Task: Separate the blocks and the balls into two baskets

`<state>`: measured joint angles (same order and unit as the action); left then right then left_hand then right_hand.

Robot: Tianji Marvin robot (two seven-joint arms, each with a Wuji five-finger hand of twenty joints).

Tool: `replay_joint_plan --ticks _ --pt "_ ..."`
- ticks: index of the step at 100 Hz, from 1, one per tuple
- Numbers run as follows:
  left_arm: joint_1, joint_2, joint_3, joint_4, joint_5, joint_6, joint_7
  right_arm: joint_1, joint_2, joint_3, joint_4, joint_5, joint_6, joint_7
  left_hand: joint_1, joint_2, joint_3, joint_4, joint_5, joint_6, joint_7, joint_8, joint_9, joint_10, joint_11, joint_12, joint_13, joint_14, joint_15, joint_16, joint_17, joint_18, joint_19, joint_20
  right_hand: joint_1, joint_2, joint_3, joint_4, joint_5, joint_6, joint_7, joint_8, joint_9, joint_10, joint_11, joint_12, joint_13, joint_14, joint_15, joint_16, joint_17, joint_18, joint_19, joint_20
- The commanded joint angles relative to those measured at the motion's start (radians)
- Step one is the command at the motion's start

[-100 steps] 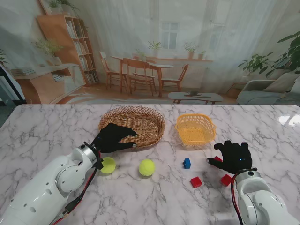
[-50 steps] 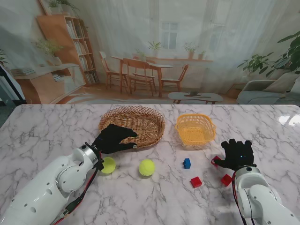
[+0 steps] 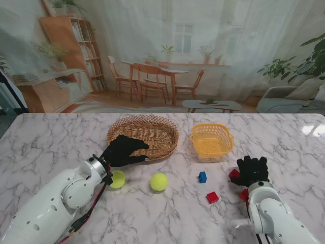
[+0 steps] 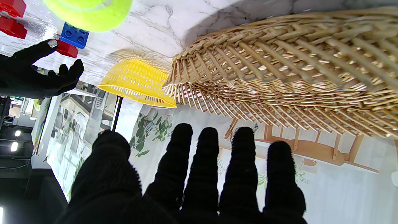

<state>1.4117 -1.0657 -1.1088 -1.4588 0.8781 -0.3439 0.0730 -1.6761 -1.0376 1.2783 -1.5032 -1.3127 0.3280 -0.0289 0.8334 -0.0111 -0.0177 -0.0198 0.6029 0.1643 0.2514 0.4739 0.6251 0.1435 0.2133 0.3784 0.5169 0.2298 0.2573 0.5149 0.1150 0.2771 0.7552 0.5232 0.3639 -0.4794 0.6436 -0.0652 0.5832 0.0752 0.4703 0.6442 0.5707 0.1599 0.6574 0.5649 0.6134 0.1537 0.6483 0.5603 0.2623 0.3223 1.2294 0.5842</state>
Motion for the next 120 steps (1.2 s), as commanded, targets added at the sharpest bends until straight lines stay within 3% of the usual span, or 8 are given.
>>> replay_joint_plan --ticks 1,23,47,54,69,83,98,120 --pt "0.0 0.0 0.004 -0.003 0.003 0.003 -0.014 0.003 -0.001 -0.004 0.015 0.01 0.011 -0.003 0.012 0.027 -0.007 0.019 0.022 -0.021 0.012 0.01 0.023 -0.01 -0.001 0.011 0.002 -0.005 0.005 0.005 -0.009 0.025 -0.019 0.017 -0.042 -0.044 0.046 -0.001 0.02 0.015 0.024 0.021 -0.007 -0.002 0.035 0.013 0.012 -0.005 0.054 0.008 0.001 -0.004 0.017 0.015" --pt "-0.001 0.0 0.007 -0.004 0.006 0.001 -0.015 0.02 -0.001 -0.026 0.035 0.025 0.018 -0.011 0.013 0.028 -0.006 0.019 0.021 -0.021 0.011 0.01 0.022 -0.009 -0.001 0.01 0.002 -0.005 0.005 0.003 -0.01 0.024 -0.02 0.016 -0.02 -0.045 0.082 -0.002 0.047 0.001 0.065 0.042 -0.013 0.0 0.041 0.016 0.021 -0.009 0.069 0.013 0.016 -0.009 0.03 0.018" --pt "0.004 0.001 0.005 -0.011 0.009 -0.006 -0.014 0.043 -0.001 -0.05 0.056 0.041 0.018 -0.028 0.012 0.026 -0.007 0.019 0.021 -0.022 0.01 0.01 0.022 -0.01 -0.002 0.01 -0.001 -0.005 0.003 0.002 -0.01 0.024 -0.021 0.016 0.082 -0.04 0.173 0.008 0.122 -0.049 0.21 0.103 0.061 -0.021 0.095 0.042 0.081 -0.016 0.123 0.03 0.059 -0.008 0.061 0.013" --pt "0.004 0.001 0.005 -0.011 0.011 -0.006 -0.014 0.046 0.0 -0.052 0.054 0.042 0.011 -0.018 0.014 0.023 -0.006 0.019 0.02 -0.02 0.01 0.01 0.019 -0.009 -0.003 0.009 -0.008 -0.005 0.0 0.0 -0.012 0.023 -0.023 0.015 0.119 -0.062 0.186 -0.045 0.117 -0.068 0.287 0.043 0.074 -0.027 0.098 0.05 0.095 -0.019 0.135 0.036 0.066 -0.006 0.069 0.003" --pt "0.003 0.001 0.006 -0.011 0.016 -0.011 -0.009 0.051 0.003 -0.061 0.059 0.026 0.014 -0.002 0.014 0.025 -0.006 0.019 0.02 -0.021 0.009 0.01 0.018 -0.01 -0.004 0.009 -0.011 -0.007 -0.002 -0.002 -0.012 0.022 -0.024 0.015 0.18 -0.088 0.201 -0.084 0.106 -0.091 0.397 -0.035 0.098 -0.031 0.108 0.059 0.125 -0.022 0.155 0.045 0.087 0.002 0.073 -0.004" --pt "0.002 0.001 0.009 -0.01 0.015 -0.01 -0.01 0.051 0.001 -0.062 0.058 0.028 0.021 -0.007 0.013 0.024 -0.007 0.019 0.019 -0.021 0.009 0.01 0.019 -0.01 -0.004 0.009 -0.01 -0.007 -0.001 -0.002 -0.012 0.022 -0.024 0.015 0.225 -0.1 0.21 -0.101 0.097 -0.115 0.498 -0.079 0.143 -0.037 0.152 0.09 0.175 -0.031 0.223 0.077 0.131 0.001 0.112 0.001" --pt "0.002 0.001 0.009 -0.01 0.014 -0.011 -0.012 0.033 -0.003 -0.039 0.034 0.027 0.017 -0.038 0.011 0.026 -0.007 0.019 0.019 -0.02 0.009 0.01 0.018 -0.009 -0.004 0.009 -0.01 -0.006 -0.001 -0.002 -0.012 0.022 -0.025 0.015 0.243 -0.091 0.214 -0.104 0.096 -0.125 0.528 -0.092 0.162 -0.035 0.171 0.105 0.196 -0.032 0.258 0.093 0.138 0.004 0.119 -0.001" --pt "0.002 0.001 0.01 -0.01 0.013 -0.008 -0.014 -0.033 -0.007 0.05 -0.089 -0.01 -0.08 -0.071 0.012 0.026 -0.007 0.019 0.02 -0.022 0.009 0.011 0.02 -0.009 -0.003 0.009 -0.008 -0.006 0.0 -0.002 -0.012 0.023 -0.024 0.016 0.251 -0.088 0.211 -0.11 0.103 -0.128 0.539 -0.101 0.18 -0.035 0.17 0.105 0.208 -0.032 0.26 0.093 0.152 0.005 0.129 -0.001"
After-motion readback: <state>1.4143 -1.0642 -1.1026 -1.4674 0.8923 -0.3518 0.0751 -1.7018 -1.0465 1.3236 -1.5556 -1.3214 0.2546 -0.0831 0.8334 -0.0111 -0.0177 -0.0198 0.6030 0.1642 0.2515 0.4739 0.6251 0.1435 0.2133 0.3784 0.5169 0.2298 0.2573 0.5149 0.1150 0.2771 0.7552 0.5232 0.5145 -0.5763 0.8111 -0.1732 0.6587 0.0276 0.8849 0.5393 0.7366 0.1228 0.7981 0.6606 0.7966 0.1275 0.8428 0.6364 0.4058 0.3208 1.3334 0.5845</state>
